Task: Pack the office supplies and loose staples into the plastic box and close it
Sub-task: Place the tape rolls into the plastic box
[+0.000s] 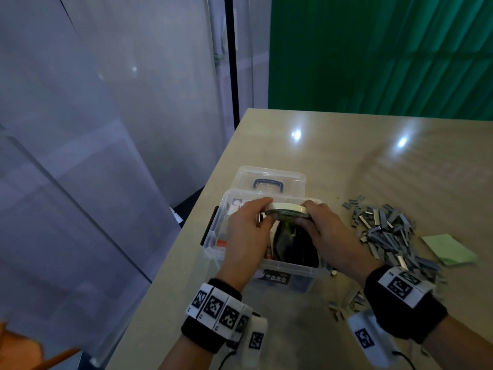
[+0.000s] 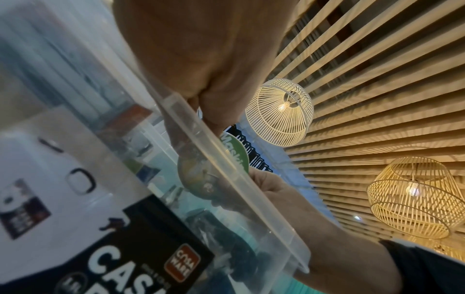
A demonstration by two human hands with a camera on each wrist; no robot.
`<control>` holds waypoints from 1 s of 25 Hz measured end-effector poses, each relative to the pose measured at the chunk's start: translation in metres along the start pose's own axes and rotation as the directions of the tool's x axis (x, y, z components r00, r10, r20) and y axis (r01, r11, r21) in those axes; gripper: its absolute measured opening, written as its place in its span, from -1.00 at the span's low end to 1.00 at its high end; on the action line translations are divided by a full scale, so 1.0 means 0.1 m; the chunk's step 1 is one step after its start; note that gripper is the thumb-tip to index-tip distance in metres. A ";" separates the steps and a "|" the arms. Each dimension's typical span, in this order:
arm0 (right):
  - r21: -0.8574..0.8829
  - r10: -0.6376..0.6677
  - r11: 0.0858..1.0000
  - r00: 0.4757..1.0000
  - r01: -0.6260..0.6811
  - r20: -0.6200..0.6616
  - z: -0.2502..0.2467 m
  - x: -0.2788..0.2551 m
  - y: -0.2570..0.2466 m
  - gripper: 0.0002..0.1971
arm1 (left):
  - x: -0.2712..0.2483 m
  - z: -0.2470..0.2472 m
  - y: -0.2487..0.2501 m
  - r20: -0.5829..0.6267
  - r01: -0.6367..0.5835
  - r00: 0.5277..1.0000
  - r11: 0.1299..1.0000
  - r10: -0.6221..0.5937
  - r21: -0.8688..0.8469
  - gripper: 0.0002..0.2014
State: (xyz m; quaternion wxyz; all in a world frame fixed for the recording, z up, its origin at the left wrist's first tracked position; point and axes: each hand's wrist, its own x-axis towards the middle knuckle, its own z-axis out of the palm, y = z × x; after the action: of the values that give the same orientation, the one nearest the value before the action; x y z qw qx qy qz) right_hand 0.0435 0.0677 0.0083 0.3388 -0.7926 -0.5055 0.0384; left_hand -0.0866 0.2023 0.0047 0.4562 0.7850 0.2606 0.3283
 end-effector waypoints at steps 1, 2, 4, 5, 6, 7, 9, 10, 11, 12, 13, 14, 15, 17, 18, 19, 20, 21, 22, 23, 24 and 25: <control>-0.001 -0.003 1.000 1.000 0.003 0.001 0.01 0.00 0.00 -0.91 | 0.00 0.00 -0.01 -0.003 0.002 1.000 1.000 -0.002 0.013 -0.74; 0.001 -0.008 1.000 1.000 0.008 -0.003 0.01 0.00 0.02 -0.91 | -0.01 0.00 0.00 -0.005 0.001 1.000 1.000 -0.001 0.024 -0.74; 0.010 -0.005 1.000 1.000 0.005 -0.006 0.01 0.00 0.02 -0.91 | -0.03 -0.01 0.04 -0.009 0.005 1.000 0.999 -0.005 0.032 -0.75; 0.009 -0.002 1.000 1.000 0.002 -0.004 0.01 -0.01 0.02 -0.91 | -0.03 -0.02 0.05 -0.008 0.006 1.000 1.000 -0.006 0.030 -0.75; 0.003 -0.005 1.000 1.000 0.005 -0.007 0.01 -0.01 0.02 -0.91 | -0.04 -0.02 0.06 -0.008 0.003 1.000 1.000 -0.003 0.026 -0.75; 0.000 -0.010 1.000 1.000 0.010 -0.013 0.02 0.00 0.03 -0.91 | -0.03 -0.01 0.05 -0.008 0.001 1.000 1.000 -0.001 0.026 -0.75; 0.008 -0.011 1.000 1.000 0.011 -0.021 0.02 0.00 0.02 -0.93 | -0.03 -0.02 0.03 -0.007 -0.008 1.000 1.000 0.009 0.022 -0.76; 0.012 -0.011 1.000 1.000 0.012 -0.022 0.02 0.00 0.01 -0.93 | -0.02 -0.03 0.01 -0.005 -0.015 1.000 1.000 0.016 0.018 -0.77; 0.016 -0.011 1.000 1.000 0.011 -0.025 0.02 -0.01 0.01 -0.92 | -0.02 -0.03 0.00 -0.002 -0.020 1.000 1.000 0.020 0.019 -0.78; 0.017 -0.006 1.000 1.000 0.007 -0.027 0.03 -0.01 0.02 -0.91 | -0.01 -0.03 -0.02 0.003 -0.025 1.000 0.999 0.025 0.023 -0.79; 0.016 0.002 1.000 1.000 -0.002 -0.024 0.02 -0.01 0.02 -0.89 | -0.01 -0.02 -0.03 0.006 -0.031 1.000 0.999 0.030 0.028 -0.79; 0.011 0.010 1.000 1.000 -0.010 -0.020 0.02 -0.01 0.02 -0.88 | 0.00 -0.02 -0.04 0.006 -0.036 0.999 0.999 0.036 0.032 -0.79; 0.005 0.015 1.000 1.000 -0.015 -0.015 0.03 0.00 0.02 -0.87 | 0.00 -0.03 -0.03 0.005 -0.038 0.999 0.999 0.038 0.038 -0.79; 0.009 0.024 1.000 1.000 -0.024 -0.008 0.03 0.00 0.02 -0.87 | 0.00 -0.02 -0.04 0.004 -0.040 0.999 0.998 0.040 0.046 -0.79; 0.014 0.023 1.000 1.000 -0.023 -0.008 0.02 -0.01 0.01 -0.87 | 0.00 -0.03 -0.03 0.002 -0.044 0.999 0.998 0.044 0.045 -0.79; 0.019 0.017 1.000 1.000 -0.017 -0.015 0.02 -0.01 0.00 -0.87 | -0.01 -0.03 -0.03 0.003 -0.043 0.999 0.998 0.043 0.045 -0.79; 0.025 0.009 1.000 1.000 -0.008 -0.024 0.02 -0.02 0.00 -0.86 | -0.01 -0.04 -0.01 0.010 -0.041 0.999 0.998 0.040 0.049 -0.78; 0.030 0.003 1.000 0.999 -0.002 -0.032 0.02 -0.02 0.00 -0.85 | 0.00 -0.06 0.02 0.024 -0.030 0.999 0.997 0.029 0.065 -0.76; 0.033 -0.001 0.999 0.999 0.002 -0.037 0.02 -0.03 0.00 -0.86 | 0.01 -0.07 0.04 0.047 -0.018 0.999 0.996 0.014 0.090 -0.73; 0.033 0.001 0.999 0.999 0.000 -0.043 0.02 -0.03 -0.01 -0.88 | 0.02 -0.08 0.06 0.075 -0.009 0.997 0.992 -0.001 0.127 -0.71; 0.030 0.006 1.000 0.999 -0.005 -0.049 0.02 -0.02 0.00 -0.89 | 0.03 -0.09 0.07 0.107 -0.005 0.994 0.985 -0.014 0.172 -0.68; 0.025 0.011 1.000 0.999 -0.010 -0.053 0.03 -0.02 0.00 -0.91 | 0.04 -0.09 0.09 0.141 -0.007 0.990 0.977 -0.024 0.214 -0.66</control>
State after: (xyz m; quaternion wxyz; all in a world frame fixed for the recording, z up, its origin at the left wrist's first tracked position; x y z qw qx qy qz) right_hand 0.0412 0.0671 0.0058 0.3618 -0.7917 -0.4915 0.0256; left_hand -0.0894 0.2062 0.0169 0.3880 0.8499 0.2641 0.2394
